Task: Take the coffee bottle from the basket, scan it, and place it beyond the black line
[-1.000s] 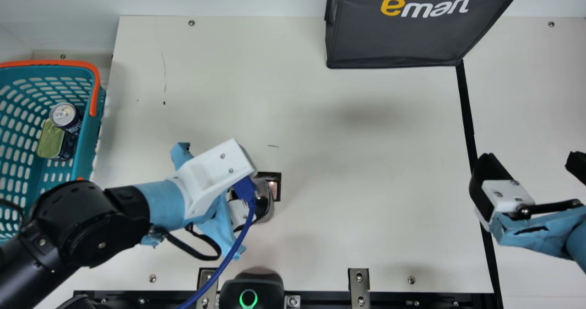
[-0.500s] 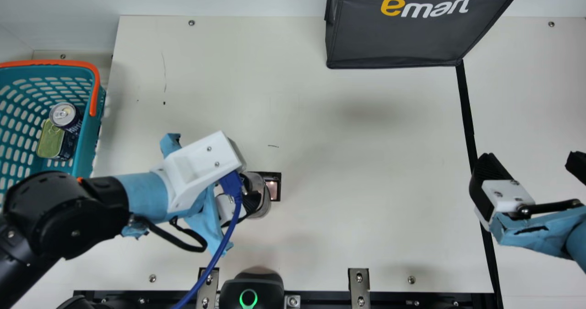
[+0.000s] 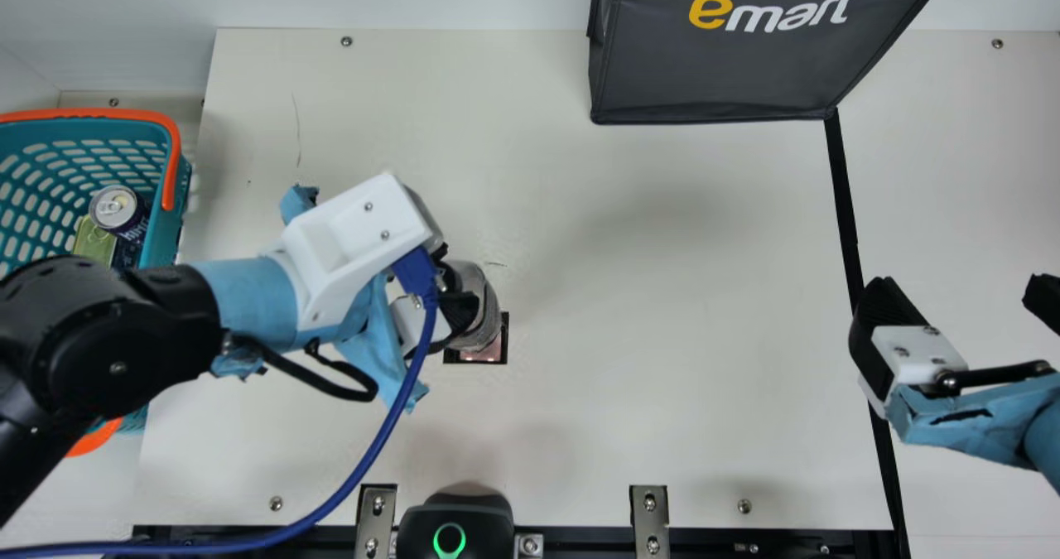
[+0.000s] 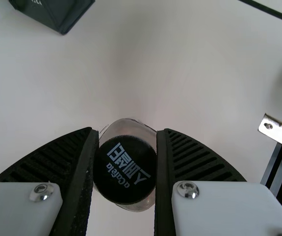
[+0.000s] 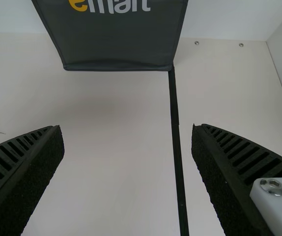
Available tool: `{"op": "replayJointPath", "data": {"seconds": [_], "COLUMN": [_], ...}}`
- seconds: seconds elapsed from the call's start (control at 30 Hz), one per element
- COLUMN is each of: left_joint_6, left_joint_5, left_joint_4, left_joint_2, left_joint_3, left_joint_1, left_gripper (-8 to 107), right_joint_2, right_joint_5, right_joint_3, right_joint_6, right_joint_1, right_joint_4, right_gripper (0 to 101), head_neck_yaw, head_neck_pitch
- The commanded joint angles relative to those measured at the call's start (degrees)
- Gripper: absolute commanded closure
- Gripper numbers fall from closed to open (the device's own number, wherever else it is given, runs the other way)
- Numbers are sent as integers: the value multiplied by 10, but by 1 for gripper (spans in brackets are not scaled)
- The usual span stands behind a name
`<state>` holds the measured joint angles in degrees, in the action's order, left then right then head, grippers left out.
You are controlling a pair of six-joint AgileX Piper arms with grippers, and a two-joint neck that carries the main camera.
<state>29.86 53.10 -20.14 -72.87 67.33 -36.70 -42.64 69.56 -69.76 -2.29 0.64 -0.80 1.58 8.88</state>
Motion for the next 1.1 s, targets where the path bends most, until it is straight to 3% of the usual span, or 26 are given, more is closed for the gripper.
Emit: {"op": "replayJointPath", "data": {"seconds": [0.0,0.43,1.07], "left_joint_6": [-9,-67,-125], "left_joint_5": [-5,-46,-96], "left_joint_4": [5,41,83], "left_joint_2": [-9,-86,-179], "left_joint_3": [12,83,145], "left_joint_1": [-7,-63,-113], "left_gripper": [89,89,89], "right_joint_2": [0,0,0], "right_joint_5": [0,0,0], "right_joint_3": [0,0,0], "right_joint_6": [0,0,0], "right_joint_1": [0,0,0], "right_joint_4": [0,0,0], "right_gripper": [10,10,10], "head_neck_yaw": [0,0,0], "head_neck_pitch": [-10,-10,-10]}}
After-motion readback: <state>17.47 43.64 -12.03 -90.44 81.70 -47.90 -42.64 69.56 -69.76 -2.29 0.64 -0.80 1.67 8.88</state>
